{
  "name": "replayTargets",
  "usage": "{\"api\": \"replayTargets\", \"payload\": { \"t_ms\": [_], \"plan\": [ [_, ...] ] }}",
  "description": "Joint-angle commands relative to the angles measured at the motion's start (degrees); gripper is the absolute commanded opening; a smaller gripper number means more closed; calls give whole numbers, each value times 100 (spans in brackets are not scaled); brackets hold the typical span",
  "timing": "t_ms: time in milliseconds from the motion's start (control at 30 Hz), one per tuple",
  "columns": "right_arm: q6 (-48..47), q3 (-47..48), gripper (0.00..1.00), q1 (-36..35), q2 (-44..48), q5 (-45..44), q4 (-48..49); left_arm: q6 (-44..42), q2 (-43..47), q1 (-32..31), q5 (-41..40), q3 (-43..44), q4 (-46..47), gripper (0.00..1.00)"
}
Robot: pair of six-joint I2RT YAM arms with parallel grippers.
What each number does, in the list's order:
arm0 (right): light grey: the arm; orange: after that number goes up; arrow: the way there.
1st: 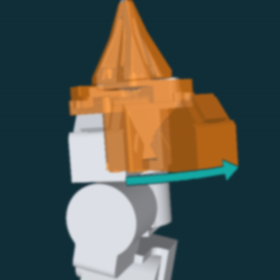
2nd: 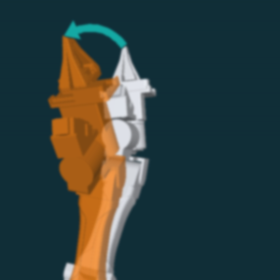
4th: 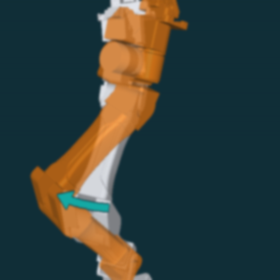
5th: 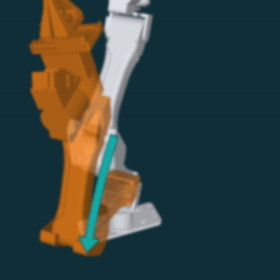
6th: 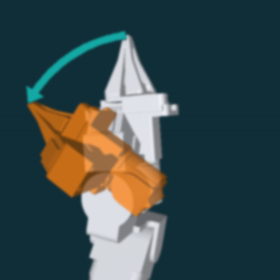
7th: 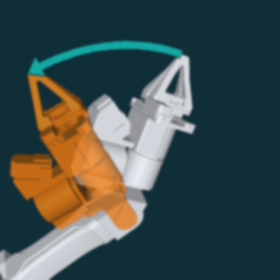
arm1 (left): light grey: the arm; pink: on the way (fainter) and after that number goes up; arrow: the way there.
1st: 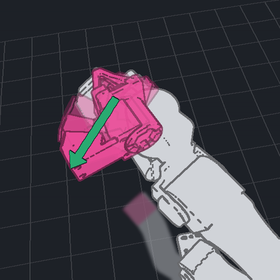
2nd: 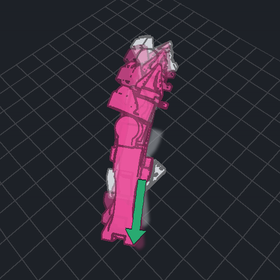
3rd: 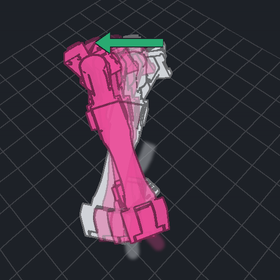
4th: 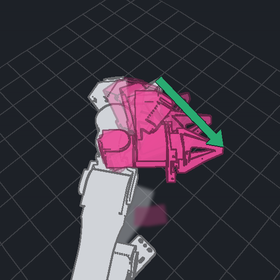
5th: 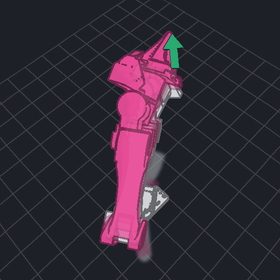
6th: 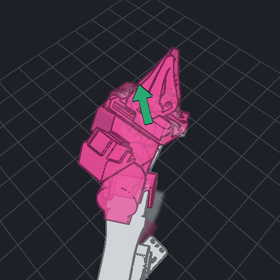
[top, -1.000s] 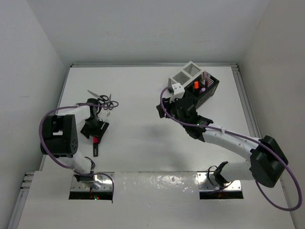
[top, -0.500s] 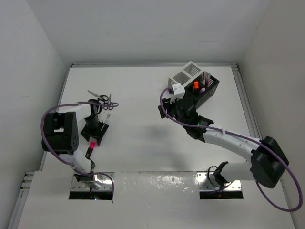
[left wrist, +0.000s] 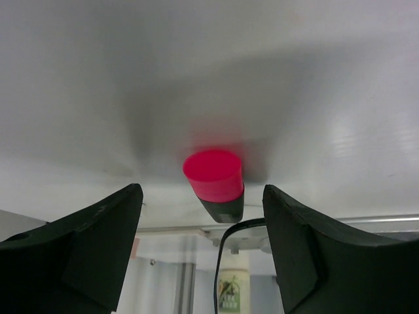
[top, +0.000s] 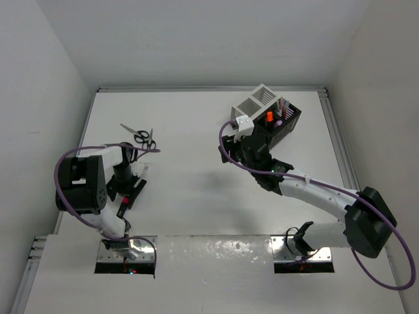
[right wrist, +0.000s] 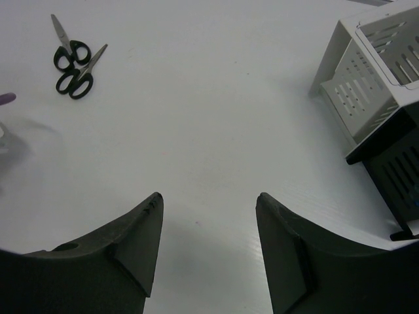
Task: Sort the stationery into containers
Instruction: Pick up the pen from the center of the board.
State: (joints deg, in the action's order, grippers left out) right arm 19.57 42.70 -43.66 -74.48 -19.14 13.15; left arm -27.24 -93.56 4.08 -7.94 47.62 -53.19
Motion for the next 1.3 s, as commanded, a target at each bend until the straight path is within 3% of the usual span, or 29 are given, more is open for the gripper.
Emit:
{"api": "replayTargets", "payload": {
  "t_ms": [0,167,400,600,700,867,1267],
  "plan": [
    [-68,142,58,-37,162,-99,109,-150,-48,242,-207,-121,-60,71],
    [-85,90,58,-46,179,-134,144,-194,-364,357,-296,-235,378,64],
    [-103,46,59,-37,179,-187,171,-114,-681,357,415,28,766,27],
    [-173,90,59,-37,162,-213,171,-202,-401,322,1093,318,1152,5],
    [-191,98,59,-37,162,-231,153,-246,-304,269,1418,520,1293,0],
    [-226,107,58,-29,214,-275,83,-158,-198,111,1796,802,1522,0],
    [-208,10,58,-37,390,-336,65,-62,187,-345,1779,1258,1514,0]
  ]
}}
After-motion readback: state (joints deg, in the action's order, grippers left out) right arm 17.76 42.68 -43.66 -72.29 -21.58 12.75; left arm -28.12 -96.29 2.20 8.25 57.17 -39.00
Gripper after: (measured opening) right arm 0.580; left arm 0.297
